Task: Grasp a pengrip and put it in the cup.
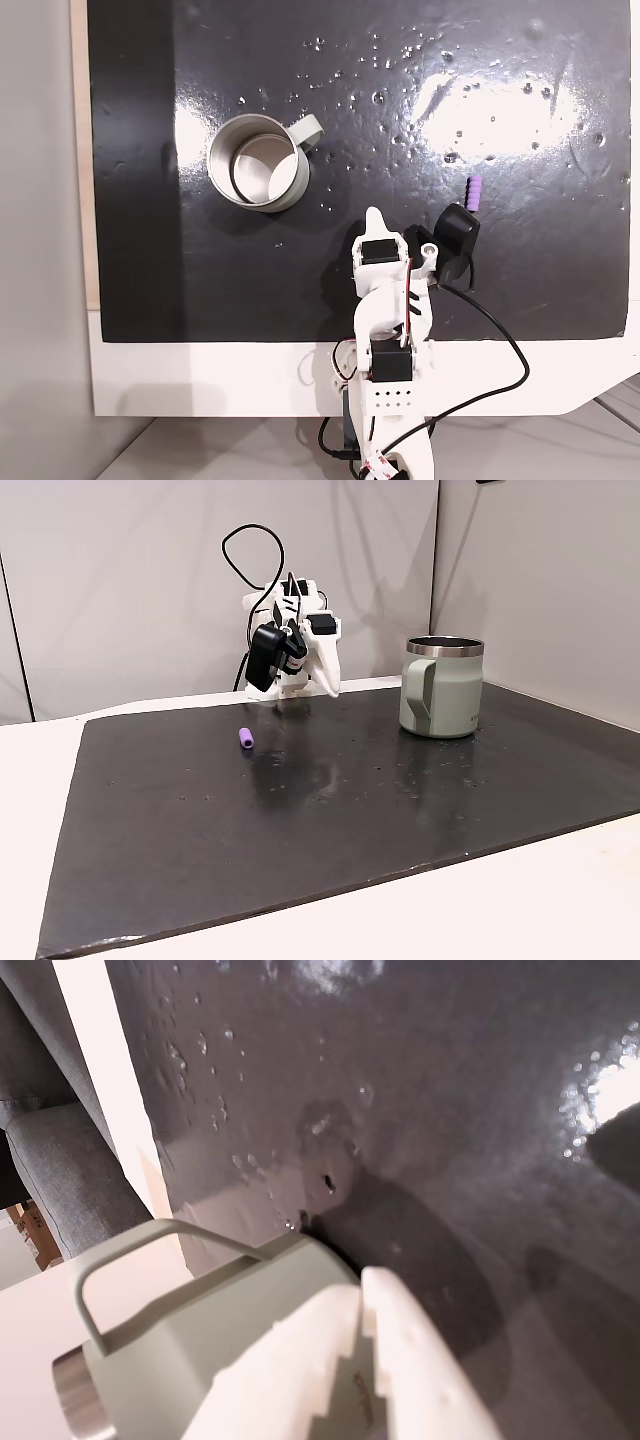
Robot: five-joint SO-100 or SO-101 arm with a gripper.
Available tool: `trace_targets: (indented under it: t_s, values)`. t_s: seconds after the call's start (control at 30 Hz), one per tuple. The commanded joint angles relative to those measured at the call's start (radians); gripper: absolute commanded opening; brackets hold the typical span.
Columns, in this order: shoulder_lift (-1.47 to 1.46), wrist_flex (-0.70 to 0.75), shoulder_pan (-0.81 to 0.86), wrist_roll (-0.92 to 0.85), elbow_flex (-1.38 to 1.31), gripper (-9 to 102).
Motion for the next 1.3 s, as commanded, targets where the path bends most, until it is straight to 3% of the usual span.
trace_targets:
  t_s: [0.0, 0.6, 1.0, 1.27]
  values:
    - [0.015, -0.026, -0.005, 0.006, -0.003, 0]
    - [0.015, -0.026, -0.008, -0.015, -0.005, 0]
    - [0.009, 0.239, 0.015, -0.416, -0.198, 0]
    - [-0.236, 0.382, 0.021, -0.692, -0.463, 0]
